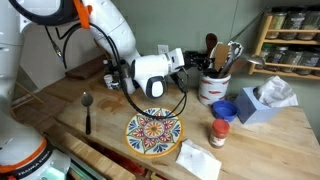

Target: Put the wooden spoon in the utensil holder

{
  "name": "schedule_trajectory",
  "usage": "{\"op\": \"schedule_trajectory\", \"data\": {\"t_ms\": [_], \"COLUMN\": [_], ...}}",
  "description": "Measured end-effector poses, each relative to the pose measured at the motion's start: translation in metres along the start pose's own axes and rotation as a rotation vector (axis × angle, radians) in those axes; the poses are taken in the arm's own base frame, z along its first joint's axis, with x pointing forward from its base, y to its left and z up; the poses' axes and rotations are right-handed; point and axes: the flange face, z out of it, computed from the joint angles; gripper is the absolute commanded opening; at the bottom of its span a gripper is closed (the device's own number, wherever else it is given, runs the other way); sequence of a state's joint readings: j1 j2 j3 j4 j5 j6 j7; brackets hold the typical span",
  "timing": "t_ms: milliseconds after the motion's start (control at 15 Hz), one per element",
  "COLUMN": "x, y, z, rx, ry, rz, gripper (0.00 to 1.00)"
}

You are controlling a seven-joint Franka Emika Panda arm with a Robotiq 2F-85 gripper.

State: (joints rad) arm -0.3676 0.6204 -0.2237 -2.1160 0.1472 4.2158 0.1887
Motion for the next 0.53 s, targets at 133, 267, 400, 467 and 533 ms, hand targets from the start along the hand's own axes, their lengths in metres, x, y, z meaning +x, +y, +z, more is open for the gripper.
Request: {"op": "schedule_trajectory", "data": {"t_ms": [133, 267, 400, 467, 533], "x": [0.013, 0.029, 0.042, 0.049, 0.055], "y": [0.003, 0.004, 0.003, 0.001, 0.000], "z": [-0.001, -0.003, -0.010, -0.016, -0.022], "rx": [0.001, 0.012, 0.054, 0.087, 0.121], "ry": [0.019, 0.039, 0.038, 0.027, 0.014], "rz": [0.003, 0.005, 0.013, 0.022, 0.031], "gripper": [0.97, 1.00, 1.00, 1.00, 1.00]}}
